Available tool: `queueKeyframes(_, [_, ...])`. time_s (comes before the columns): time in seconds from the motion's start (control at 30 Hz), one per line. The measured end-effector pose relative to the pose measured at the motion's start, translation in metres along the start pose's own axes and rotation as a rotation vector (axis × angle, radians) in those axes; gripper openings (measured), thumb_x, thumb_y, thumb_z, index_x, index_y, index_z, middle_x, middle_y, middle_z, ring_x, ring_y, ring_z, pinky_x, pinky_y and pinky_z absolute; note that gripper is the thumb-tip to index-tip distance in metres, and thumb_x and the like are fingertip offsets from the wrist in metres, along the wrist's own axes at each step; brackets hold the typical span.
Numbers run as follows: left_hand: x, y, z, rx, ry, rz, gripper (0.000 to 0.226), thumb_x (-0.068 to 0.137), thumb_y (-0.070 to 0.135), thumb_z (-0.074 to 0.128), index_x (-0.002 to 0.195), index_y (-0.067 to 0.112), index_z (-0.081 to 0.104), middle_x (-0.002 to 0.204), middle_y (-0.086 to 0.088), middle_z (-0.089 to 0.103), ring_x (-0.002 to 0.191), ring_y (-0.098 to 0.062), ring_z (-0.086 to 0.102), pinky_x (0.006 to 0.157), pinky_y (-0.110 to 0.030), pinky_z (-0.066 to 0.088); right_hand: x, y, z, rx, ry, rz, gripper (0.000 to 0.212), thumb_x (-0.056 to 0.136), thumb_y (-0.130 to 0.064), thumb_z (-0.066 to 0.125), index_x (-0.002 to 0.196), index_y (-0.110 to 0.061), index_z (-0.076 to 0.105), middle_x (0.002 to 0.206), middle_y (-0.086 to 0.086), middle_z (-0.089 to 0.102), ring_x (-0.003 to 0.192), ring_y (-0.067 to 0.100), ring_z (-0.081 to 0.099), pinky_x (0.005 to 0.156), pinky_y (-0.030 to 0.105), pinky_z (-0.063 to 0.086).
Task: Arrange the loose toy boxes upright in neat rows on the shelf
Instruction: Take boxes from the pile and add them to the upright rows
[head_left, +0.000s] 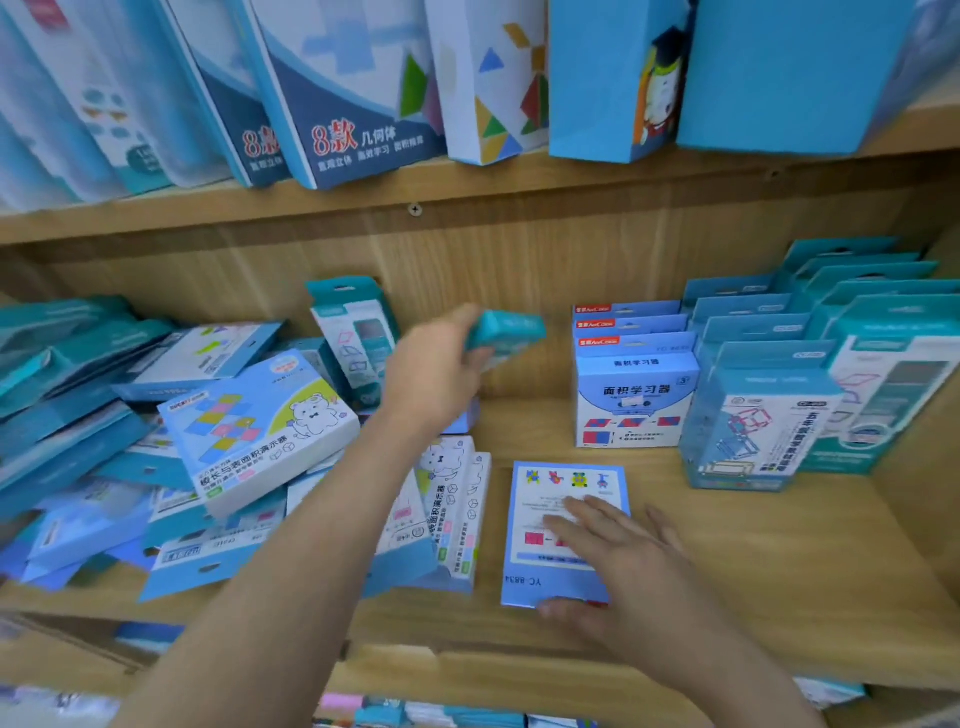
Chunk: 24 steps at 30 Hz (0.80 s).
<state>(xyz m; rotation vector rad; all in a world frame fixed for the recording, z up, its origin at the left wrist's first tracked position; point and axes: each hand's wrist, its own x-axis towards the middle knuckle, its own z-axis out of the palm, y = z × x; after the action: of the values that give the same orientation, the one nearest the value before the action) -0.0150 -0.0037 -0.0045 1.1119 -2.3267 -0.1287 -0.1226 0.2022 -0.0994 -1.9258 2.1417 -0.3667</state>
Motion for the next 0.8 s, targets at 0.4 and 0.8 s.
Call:
queueKeyframes(0.4, [-0.089,0.022,-0.033,-1.606,0.498,-0.656,0.031,0.091,-0.005,0.052,0.110,0.018,0.045,0.102,-0.003,0.066,0.082,-0.016,0.069,0.074,-0.048,0.057,0.040,-0.037,-0.044,1.566,0.274,0.185,0.052,0.077,-0.028,0.066,0.125,-0.035,0.047,0.099,-0.002,0.074,0.101,0.013,0.067,0.087,0.034,0.054])
queueKeyframes(0.8, [-0.114,0.044,-0.017,-1.705,0.294,-0.722,0.028,0.089,-0.002,0.052,0.115,0.009,0.056,0.110,-0.010,0.070,0.100,-0.025,0.067,0.087,-0.044,0.054,0.037,-0.037,-0.058,1.817,0.715,0.190,0.058,0.084,0.005,0.060,0.129,-0.028,0.044,0.115,0.008,0.067,0.093,0.021,0.068,0.061,0.034,0.056])
